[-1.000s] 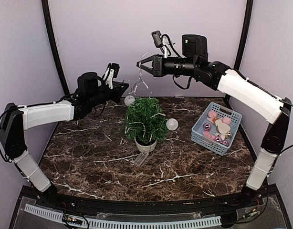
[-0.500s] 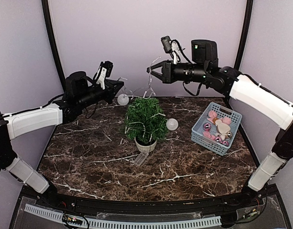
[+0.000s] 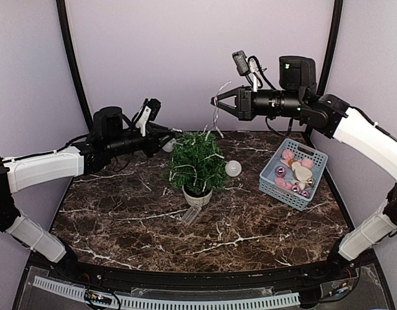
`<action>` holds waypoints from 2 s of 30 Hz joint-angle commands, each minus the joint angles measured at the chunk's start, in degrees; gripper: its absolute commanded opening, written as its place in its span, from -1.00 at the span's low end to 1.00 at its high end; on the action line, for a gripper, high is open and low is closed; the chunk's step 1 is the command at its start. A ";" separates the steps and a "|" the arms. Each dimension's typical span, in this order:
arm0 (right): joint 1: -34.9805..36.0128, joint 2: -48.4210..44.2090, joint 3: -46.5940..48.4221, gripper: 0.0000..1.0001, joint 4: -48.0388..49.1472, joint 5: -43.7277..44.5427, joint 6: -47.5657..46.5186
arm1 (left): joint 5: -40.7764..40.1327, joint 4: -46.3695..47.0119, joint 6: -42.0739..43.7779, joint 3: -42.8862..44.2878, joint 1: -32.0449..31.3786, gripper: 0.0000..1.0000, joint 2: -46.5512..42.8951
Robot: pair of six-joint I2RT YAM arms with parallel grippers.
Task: Decorate the small christmas tree
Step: Wrap the side of the string light in the gap of the branches.
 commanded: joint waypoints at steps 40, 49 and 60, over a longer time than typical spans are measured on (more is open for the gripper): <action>1.46 -11.63 -9.67 -1.00 0.88 -28.73 0.78 | -4.74 -2.58 -19.36 -1.39 -0.50 0.42 -4.10; 1.46 -8.32 -9.71 -1.00 3.24 -27.08 1.01 | -6.84 -3.38 -16.25 -3.76 -0.50 0.44 -6.97; 1.46 -7.29 -10.43 -1.00 6.19 -27.82 2.50 | -0.61 -9.18 -8.17 -9.31 -0.54 0.50 -15.50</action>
